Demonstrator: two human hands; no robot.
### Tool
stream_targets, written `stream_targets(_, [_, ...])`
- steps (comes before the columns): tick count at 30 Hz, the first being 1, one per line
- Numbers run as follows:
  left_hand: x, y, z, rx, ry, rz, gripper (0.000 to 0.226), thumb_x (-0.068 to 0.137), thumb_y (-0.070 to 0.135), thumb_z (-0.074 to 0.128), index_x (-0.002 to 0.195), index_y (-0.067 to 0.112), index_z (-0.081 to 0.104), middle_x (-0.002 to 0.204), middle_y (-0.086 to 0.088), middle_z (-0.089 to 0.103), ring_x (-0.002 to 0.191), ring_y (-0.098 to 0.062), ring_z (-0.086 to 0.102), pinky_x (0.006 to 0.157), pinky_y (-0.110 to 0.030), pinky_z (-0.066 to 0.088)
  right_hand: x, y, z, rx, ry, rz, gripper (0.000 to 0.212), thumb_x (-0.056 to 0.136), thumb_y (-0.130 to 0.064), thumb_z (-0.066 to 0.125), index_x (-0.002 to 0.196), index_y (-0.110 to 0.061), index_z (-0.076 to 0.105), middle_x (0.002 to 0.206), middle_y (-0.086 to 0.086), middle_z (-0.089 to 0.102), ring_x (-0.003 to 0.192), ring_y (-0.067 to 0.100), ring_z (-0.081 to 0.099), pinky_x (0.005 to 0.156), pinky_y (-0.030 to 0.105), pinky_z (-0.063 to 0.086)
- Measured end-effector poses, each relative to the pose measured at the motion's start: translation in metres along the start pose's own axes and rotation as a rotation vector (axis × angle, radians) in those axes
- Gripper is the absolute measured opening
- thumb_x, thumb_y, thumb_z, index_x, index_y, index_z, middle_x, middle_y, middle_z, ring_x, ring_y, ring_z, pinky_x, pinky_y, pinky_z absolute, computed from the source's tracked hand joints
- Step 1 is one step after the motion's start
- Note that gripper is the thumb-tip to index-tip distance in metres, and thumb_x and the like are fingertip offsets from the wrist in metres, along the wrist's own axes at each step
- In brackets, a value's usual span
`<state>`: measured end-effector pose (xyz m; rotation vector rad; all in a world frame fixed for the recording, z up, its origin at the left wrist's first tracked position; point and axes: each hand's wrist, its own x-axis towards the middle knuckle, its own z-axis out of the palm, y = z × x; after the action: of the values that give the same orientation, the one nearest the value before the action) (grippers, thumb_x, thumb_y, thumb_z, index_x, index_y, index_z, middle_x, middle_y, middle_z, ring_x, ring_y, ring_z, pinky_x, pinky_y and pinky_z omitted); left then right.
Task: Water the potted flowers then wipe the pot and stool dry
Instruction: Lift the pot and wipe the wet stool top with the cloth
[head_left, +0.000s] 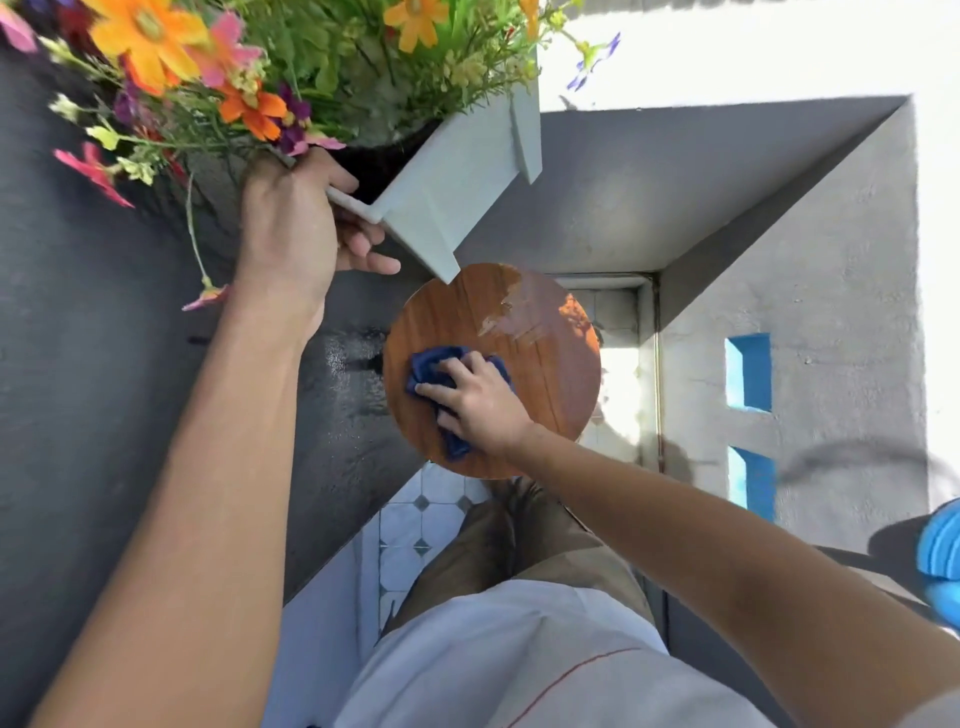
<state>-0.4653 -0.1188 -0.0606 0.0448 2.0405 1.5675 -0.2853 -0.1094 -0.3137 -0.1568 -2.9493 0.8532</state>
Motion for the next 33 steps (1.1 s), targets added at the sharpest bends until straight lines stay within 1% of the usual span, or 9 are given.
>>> stream_targets(3, [0.002,0.003,0.002,-0.008,0.001,-0.006,0.016,0.086,0.006,0.044,0.074,0.000,0.051,0.045,-0.009,0.054,0.035,-0.016,0.041,0.048,-0.035,0.054,-0.002,-0.021,0.018,0.002,-0.156,-0.244,0.038,0.094,-0.031,0.060,0.131,-0.023,0.066,0.115,0.011,0.058,0.099,0.035,0.048,0.079,0.049,0.047])
stream_targets(6, [0.004,0.004,0.002,-0.011,0.014,-0.014,0.021,0.088,0.007,0.043,0.069,0.002,0.051,0.043,-0.008,0.054,0.035,-0.016,0.041,0.046,-0.034,0.054,0.026,-0.003,0.012,0.003,-0.093,-0.217,0.040,0.090,-0.033,0.065,0.129,-0.022,0.067,0.116,0.012,0.060,0.099,0.035,0.051,0.079,0.047,0.049])
stream_targets(12, [0.009,-0.005,-0.001,-0.007,0.010,-0.040,0.013,0.087,0.009,0.043,0.084,-0.001,0.051,0.044,-0.006,0.054,0.037,-0.016,0.043,0.049,-0.034,0.055,0.096,0.064,-0.038,0.010,0.277,0.493,0.040,0.084,-0.027,0.065,0.123,-0.022,0.071,0.118,0.011,0.063,0.105,0.036,0.053,0.087,0.048,0.049])
stream_targets(14, [0.008,-0.009,-0.002,-0.005,0.016,-0.046,0.014,0.086,0.009,0.043,0.084,-0.002,0.051,0.045,-0.007,0.054,0.037,-0.016,0.043,0.050,-0.034,0.055,0.103,0.068,-0.043,0.021,0.304,0.604,0.039,0.086,-0.026,0.062,0.124,-0.023,0.071,0.119,0.010,0.063,0.106,0.035,0.052,0.088,0.048,0.048])
stream_targets(18, [0.001,-0.013,0.000,0.000,0.023,-0.049,0.014,0.086,0.009,0.042,0.076,0.001,0.049,0.044,-0.006,0.055,0.036,-0.015,0.042,0.048,-0.034,0.055,0.076,0.032,-0.023,-0.025,0.193,0.378,0.042,0.082,-0.024,0.066,0.124,-0.021,0.069,0.120,0.012,0.061,0.101,0.036,0.051,0.084,0.049,0.048])
stream_targets(23, [-0.008,-0.022,0.000,0.017,0.024,-0.054,0.018,0.087,0.009,0.042,0.074,0.000,0.051,0.044,-0.005,0.055,0.037,-0.015,0.043,0.048,-0.034,0.055,-0.008,-0.015,0.012,0.022,-0.123,-0.285,0.038,0.092,-0.031,0.062,0.128,-0.023,0.068,0.118,0.012,0.061,0.102,0.034,0.050,0.075,0.044,0.043])
stream_targets(25, [-0.013,-0.027,-0.002,0.027,0.025,-0.057,0.018,0.088,0.008,0.042,0.077,-0.001,0.053,0.043,-0.005,0.055,0.038,-0.015,0.044,0.047,-0.033,0.055,-0.032,-0.012,0.016,0.045,-0.162,-0.327,0.036,0.094,-0.032,0.060,0.128,-0.024,0.067,0.119,0.012,0.060,0.103,0.033,0.050,0.077,0.045,0.044])
stream_targets(28, [-0.022,-0.038,-0.004,0.050,0.020,-0.064,0.018,0.087,0.006,0.043,0.076,-0.002,0.054,0.043,-0.006,0.054,0.039,-0.016,0.044,0.045,-0.031,0.055,-0.039,0.018,0.001,0.028,-0.027,-0.154,0.037,0.093,-0.032,0.063,0.129,-0.023,0.066,0.122,0.012,0.059,0.098,0.031,0.049,0.080,0.045,0.045])
stream_targets(33, [-0.040,-0.067,-0.010,0.086,0.012,-0.126,0.026,0.089,0.008,0.045,0.067,-0.001,0.055,0.045,-0.009,0.053,0.038,-0.016,0.044,0.045,-0.031,0.055,-0.037,0.071,-0.046,0.042,0.183,0.456,0.044,0.087,-0.028,0.064,0.131,-0.025,0.065,0.123,0.015,0.060,0.107,0.039,0.054,0.085,0.049,0.050])
